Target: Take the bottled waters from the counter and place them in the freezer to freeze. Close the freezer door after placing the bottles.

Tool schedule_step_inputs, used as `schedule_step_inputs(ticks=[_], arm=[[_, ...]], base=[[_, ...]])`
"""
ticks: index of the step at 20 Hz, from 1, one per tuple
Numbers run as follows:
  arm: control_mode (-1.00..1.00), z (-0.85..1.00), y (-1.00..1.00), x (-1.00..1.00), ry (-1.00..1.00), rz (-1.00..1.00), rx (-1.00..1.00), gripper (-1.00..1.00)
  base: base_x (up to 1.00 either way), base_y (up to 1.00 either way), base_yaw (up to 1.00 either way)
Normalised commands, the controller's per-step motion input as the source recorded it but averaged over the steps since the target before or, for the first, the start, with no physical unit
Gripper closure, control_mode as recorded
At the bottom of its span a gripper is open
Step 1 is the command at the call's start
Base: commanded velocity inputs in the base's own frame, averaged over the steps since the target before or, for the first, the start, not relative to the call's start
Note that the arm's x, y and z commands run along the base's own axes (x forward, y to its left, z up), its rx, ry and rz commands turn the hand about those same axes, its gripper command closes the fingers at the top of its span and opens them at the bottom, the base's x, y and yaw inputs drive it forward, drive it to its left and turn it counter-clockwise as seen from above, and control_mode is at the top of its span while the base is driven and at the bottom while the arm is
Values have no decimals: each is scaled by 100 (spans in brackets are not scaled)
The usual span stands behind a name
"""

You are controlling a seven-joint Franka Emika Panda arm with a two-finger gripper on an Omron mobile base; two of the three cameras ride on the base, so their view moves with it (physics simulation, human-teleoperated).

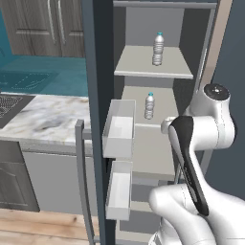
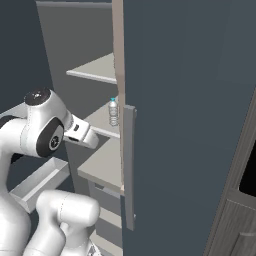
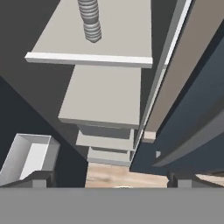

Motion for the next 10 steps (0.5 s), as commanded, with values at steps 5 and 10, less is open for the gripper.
schedule_step_inputs(ticks=[5, 10], arm=[[-100, -2, 0, -1, 0, 0, 0, -100], [-100, 0, 0, 0, 0, 0, 0, -100]], base=[[0, 0, 0], [0, 0, 0]])
